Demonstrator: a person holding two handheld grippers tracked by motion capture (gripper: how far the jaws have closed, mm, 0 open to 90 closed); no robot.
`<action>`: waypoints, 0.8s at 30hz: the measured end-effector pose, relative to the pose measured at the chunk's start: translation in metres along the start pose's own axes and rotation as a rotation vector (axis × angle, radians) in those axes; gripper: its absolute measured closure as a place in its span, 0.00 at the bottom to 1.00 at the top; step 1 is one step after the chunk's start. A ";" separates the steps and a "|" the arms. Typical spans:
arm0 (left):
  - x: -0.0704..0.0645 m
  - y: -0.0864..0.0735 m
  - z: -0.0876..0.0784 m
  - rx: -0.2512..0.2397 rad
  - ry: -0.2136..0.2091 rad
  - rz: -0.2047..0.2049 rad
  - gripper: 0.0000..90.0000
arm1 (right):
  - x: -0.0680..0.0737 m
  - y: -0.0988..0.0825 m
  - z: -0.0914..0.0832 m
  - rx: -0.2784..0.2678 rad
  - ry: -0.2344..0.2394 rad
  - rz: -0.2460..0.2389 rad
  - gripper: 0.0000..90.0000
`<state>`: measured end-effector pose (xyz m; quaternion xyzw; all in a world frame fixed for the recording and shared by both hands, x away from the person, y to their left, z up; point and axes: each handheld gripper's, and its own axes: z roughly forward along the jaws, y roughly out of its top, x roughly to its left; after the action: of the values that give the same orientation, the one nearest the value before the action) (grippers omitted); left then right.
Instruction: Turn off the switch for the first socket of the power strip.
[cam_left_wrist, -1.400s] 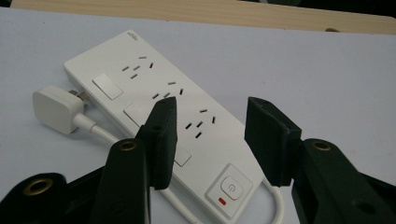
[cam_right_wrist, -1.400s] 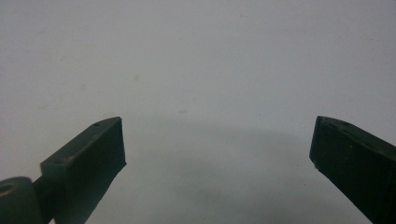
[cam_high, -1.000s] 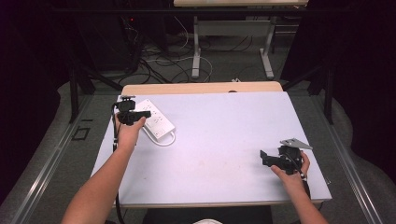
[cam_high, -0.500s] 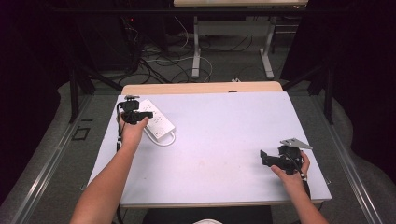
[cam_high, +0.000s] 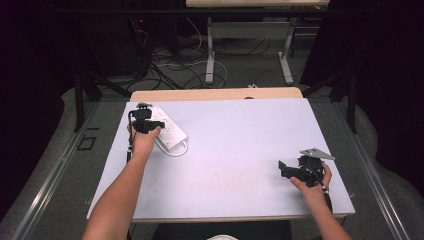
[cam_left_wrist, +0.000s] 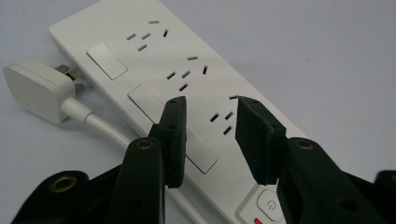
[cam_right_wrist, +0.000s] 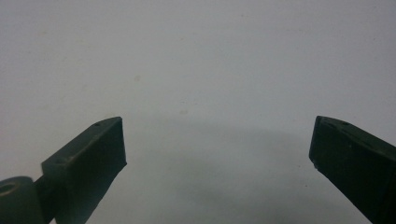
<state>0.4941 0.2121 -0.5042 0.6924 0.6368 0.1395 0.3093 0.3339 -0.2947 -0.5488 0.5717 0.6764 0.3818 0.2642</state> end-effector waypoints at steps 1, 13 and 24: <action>-0.001 0.000 0.001 0.003 -0.002 -0.002 0.71 | 0.000 0.000 0.000 0.000 0.000 0.000 0.03; -0.009 -0.001 0.005 0.060 0.011 0.060 0.77 | -0.001 0.000 0.000 0.002 0.004 0.005 0.03; -0.005 0.000 0.009 0.075 0.060 0.081 0.90 | -0.001 0.000 0.000 0.007 0.004 0.012 0.04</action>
<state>0.4987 0.2046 -0.5097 0.7242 0.6221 0.1487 0.2578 0.3342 -0.2953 -0.5494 0.5761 0.6747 0.3822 0.2584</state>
